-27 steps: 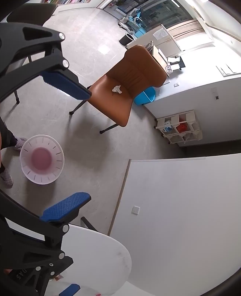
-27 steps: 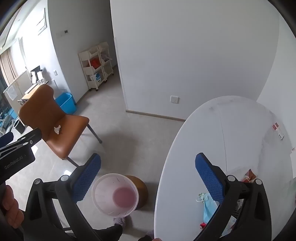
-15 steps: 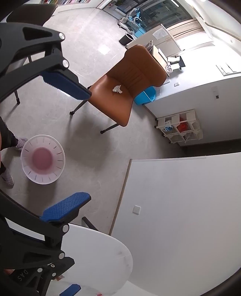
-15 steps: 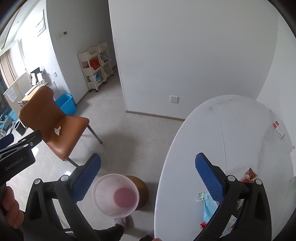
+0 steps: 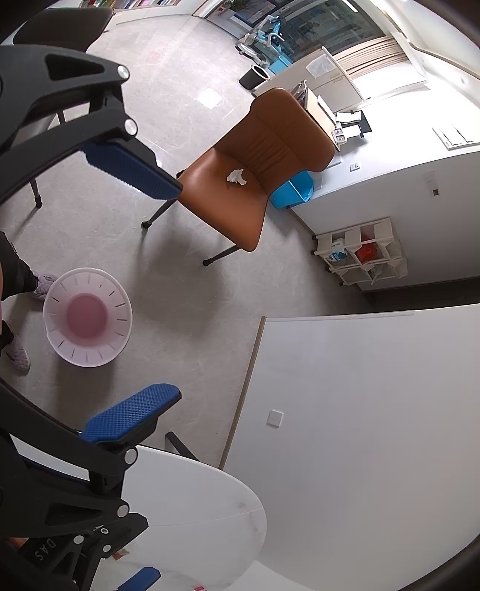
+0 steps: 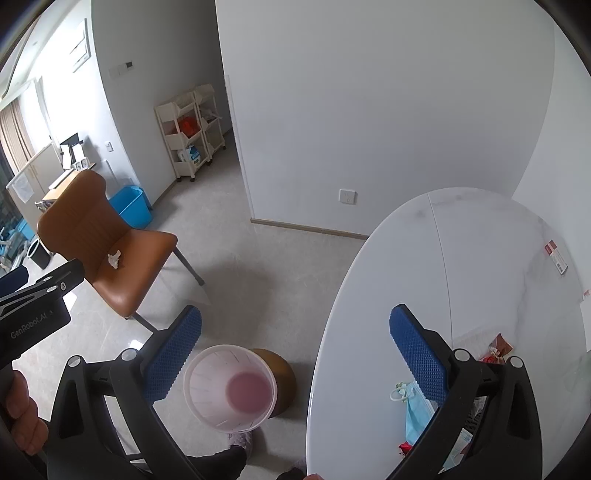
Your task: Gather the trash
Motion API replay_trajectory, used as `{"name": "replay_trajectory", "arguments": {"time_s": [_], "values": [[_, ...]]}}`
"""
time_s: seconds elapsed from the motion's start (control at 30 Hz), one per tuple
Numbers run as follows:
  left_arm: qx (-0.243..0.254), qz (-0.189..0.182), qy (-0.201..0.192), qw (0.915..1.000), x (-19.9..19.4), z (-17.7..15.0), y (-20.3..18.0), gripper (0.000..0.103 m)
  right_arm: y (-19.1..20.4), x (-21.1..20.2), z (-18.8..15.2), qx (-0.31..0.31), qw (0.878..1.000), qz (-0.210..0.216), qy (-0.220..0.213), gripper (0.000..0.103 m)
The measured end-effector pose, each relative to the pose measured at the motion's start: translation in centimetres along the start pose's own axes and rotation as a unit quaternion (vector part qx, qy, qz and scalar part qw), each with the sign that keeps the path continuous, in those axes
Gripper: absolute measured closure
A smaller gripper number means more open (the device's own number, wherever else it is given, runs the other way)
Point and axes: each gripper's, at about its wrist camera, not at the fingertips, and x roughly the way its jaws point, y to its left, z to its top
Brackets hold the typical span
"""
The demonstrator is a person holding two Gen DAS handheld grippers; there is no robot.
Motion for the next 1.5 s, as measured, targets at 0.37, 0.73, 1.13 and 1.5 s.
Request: {"name": "replay_trajectory", "arguments": {"time_s": [0.37, 0.73, 1.13, 1.5], "values": [[0.0, 0.0, 0.002, 1.0, -0.1, -0.2, -0.3, 0.008, -0.3, -0.1, 0.2, 0.001, 1.0, 0.001, 0.002, 0.002], [0.001, 0.0, 0.003, 1.0, -0.1, -0.2, -0.3, 0.008, -0.2, 0.1, 0.2, 0.0, 1.0, 0.001, 0.003, 0.002], [0.001, -0.001, 0.004, 1.0, -0.1, -1.0, -0.4, 0.008, -0.1, 0.1, 0.2, 0.001, 1.0, 0.001, 0.004, 0.002], [0.002, 0.0, 0.004, 1.0, 0.0, -1.4, -0.4, 0.008, 0.1, 0.4, -1.2, 0.003, 1.0, 0.004, 0.006, 0.002]]}}
